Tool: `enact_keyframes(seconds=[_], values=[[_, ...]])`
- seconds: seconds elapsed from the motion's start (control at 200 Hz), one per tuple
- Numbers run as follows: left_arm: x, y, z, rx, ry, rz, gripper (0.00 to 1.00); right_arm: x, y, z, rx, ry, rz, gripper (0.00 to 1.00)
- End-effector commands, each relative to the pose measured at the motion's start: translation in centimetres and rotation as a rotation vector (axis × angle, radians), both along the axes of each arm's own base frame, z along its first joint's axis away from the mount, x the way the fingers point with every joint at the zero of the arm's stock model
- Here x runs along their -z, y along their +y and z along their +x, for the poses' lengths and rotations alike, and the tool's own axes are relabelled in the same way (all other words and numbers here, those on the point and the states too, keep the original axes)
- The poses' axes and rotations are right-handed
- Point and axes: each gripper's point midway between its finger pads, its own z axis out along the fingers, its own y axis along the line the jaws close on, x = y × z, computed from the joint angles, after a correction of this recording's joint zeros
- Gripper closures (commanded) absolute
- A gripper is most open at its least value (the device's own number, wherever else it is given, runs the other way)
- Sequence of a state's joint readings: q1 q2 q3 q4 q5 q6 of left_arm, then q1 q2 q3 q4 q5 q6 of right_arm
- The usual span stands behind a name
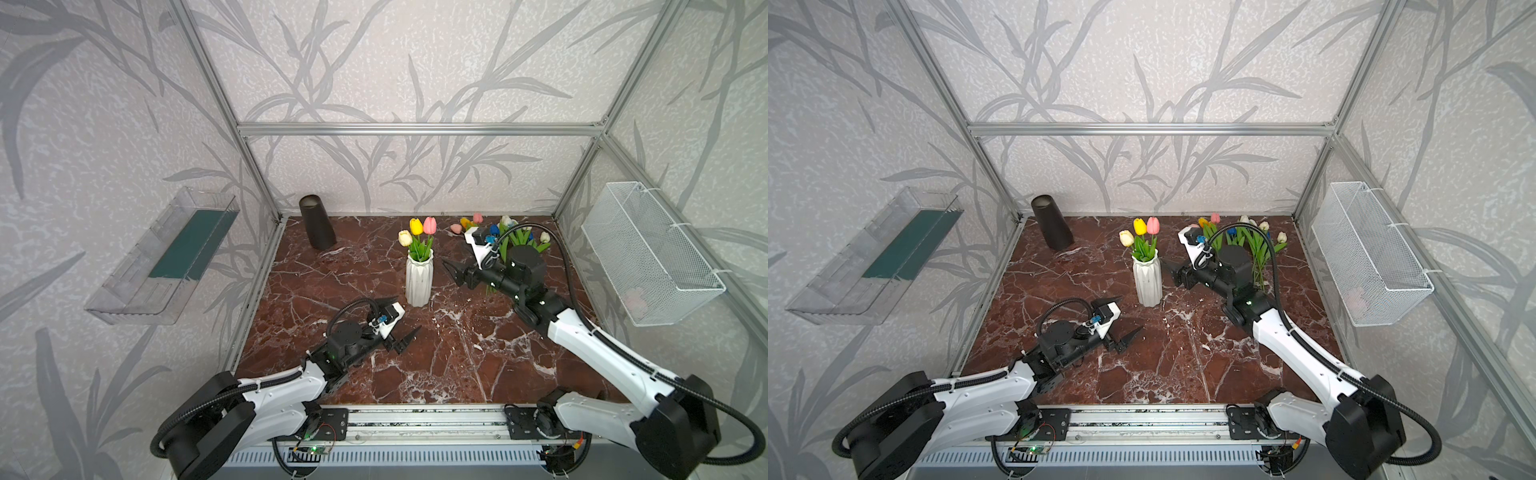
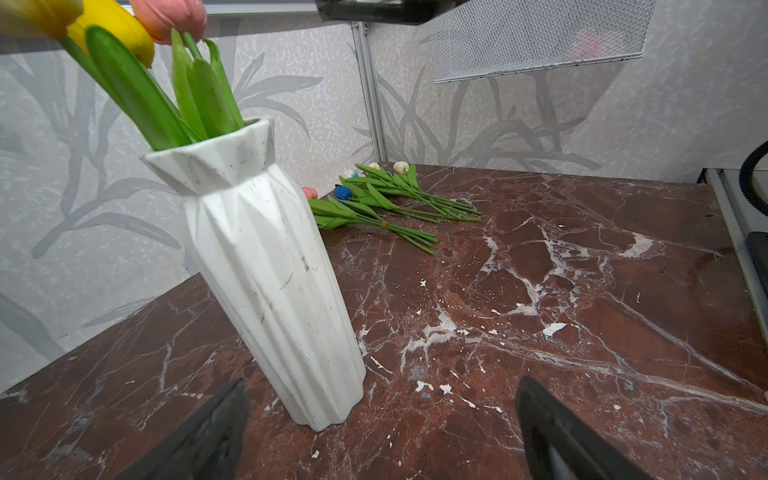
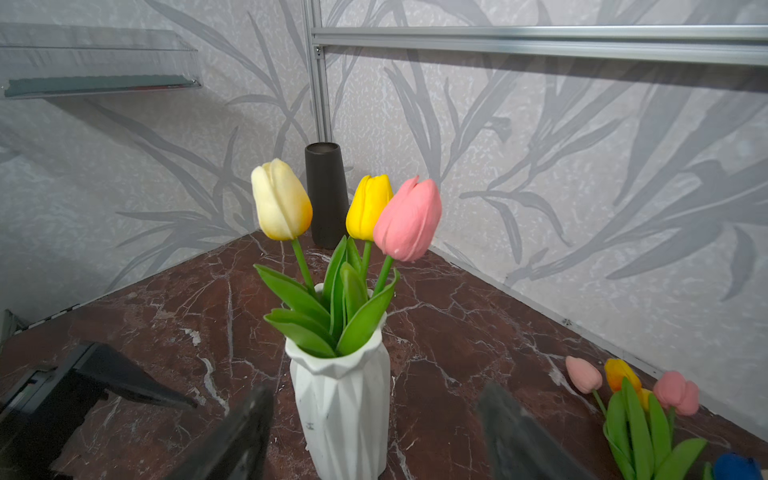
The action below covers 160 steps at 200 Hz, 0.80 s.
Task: Arrange the flowers into the vase
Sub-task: 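Lower the right gripper onto a white tulip stem in the pile and grasp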
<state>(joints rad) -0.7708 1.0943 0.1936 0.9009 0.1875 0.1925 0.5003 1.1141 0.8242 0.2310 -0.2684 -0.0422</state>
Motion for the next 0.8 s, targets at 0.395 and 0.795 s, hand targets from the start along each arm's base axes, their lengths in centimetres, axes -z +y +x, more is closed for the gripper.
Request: enact_keyframes(seconds=[0.395,0.795], values=[[-1.0,0.0,0.1,-0.006,-0.055,0.002,0.01,10.4,-19.3,10.3,0.815,0.465,-0.054,0.63],[-0.7,-0.2,0.2,-0.001,-0.041,0.01,0.01,20.0,-23.4,14.8,0.831,0.874,-0.272,0.74]])
